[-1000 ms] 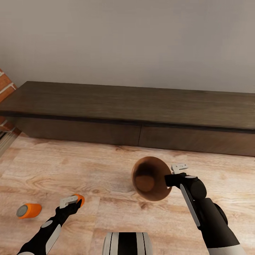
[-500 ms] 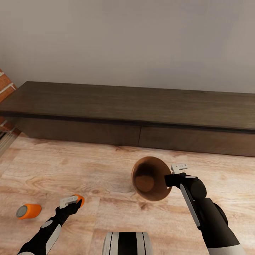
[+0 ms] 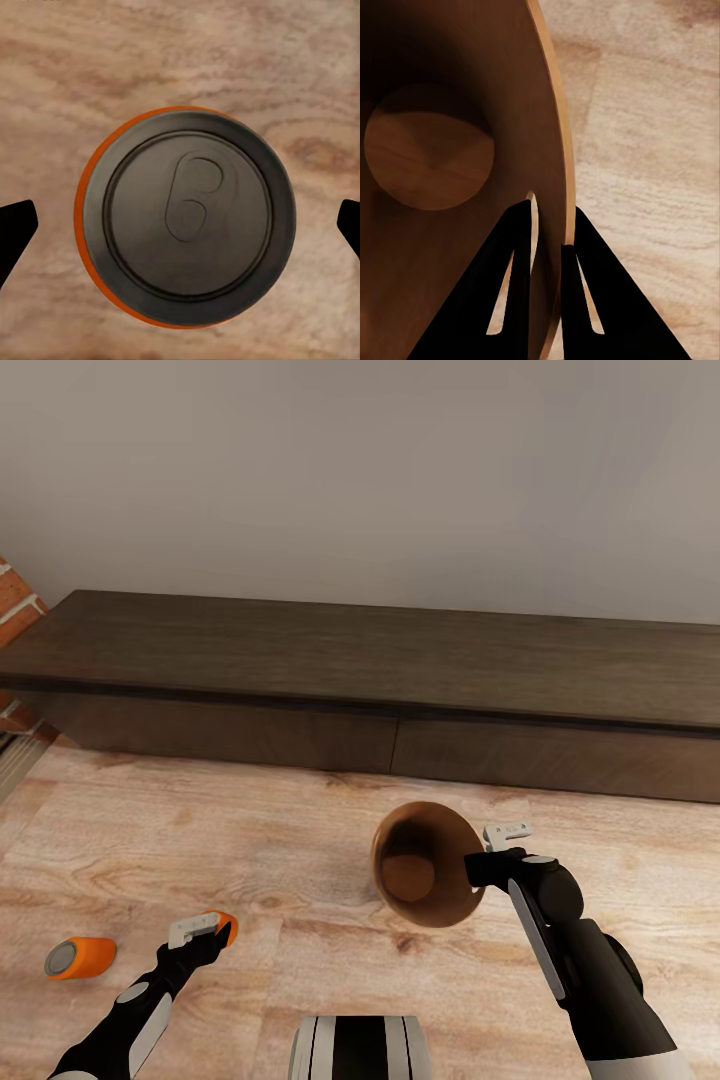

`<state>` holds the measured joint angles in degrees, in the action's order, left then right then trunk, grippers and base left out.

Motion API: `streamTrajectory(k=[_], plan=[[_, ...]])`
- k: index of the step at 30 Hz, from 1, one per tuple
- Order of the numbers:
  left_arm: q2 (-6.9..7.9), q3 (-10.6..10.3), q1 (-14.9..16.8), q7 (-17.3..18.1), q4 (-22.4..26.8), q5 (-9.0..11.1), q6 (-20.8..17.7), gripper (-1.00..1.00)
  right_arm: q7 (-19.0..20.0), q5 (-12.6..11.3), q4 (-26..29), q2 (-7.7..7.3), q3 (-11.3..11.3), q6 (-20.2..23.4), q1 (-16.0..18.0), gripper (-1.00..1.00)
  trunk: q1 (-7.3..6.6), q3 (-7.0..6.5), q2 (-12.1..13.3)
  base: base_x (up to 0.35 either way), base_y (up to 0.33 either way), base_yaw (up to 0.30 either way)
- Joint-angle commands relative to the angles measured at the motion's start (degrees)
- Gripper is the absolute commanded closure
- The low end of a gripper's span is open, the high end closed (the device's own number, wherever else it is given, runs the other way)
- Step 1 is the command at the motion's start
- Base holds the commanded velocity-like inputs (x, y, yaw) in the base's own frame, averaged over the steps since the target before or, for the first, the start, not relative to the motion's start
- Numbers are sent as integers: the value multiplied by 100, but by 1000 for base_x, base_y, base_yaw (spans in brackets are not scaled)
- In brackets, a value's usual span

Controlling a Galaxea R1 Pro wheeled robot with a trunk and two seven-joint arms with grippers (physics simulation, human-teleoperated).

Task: Put the three can of soda from the living room inside the tash can in the kitchen.

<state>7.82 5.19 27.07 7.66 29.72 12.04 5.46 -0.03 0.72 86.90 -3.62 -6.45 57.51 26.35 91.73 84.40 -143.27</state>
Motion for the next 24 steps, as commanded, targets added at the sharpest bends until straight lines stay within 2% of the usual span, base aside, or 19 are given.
streamTrajectory(k=[1,4,21,22,24], plan=[[0,0,0,1,0,0,0,-100,73,-98,3,1,4,-3,2,100,0,0,0,0,0,0],[0,0,0,0,-1,0,0,-100,73,-97,3,1,4,-3,2,100,5,44,-3,0,0,0],[0,4,0,-1,8,0,-1,-100,73,-98,-1,1,4,-3,2,100,5,44,-3,0,0,0],[0,5,0,-1,8,0,0,100,73,-98,-2,1,4,-3,2,100,5,44,-3,0,0,0],[0,10,0,-1,11,0,4,100,73,-98,0,1,4,-3,2,100,5,44,-3,0,0,0]])
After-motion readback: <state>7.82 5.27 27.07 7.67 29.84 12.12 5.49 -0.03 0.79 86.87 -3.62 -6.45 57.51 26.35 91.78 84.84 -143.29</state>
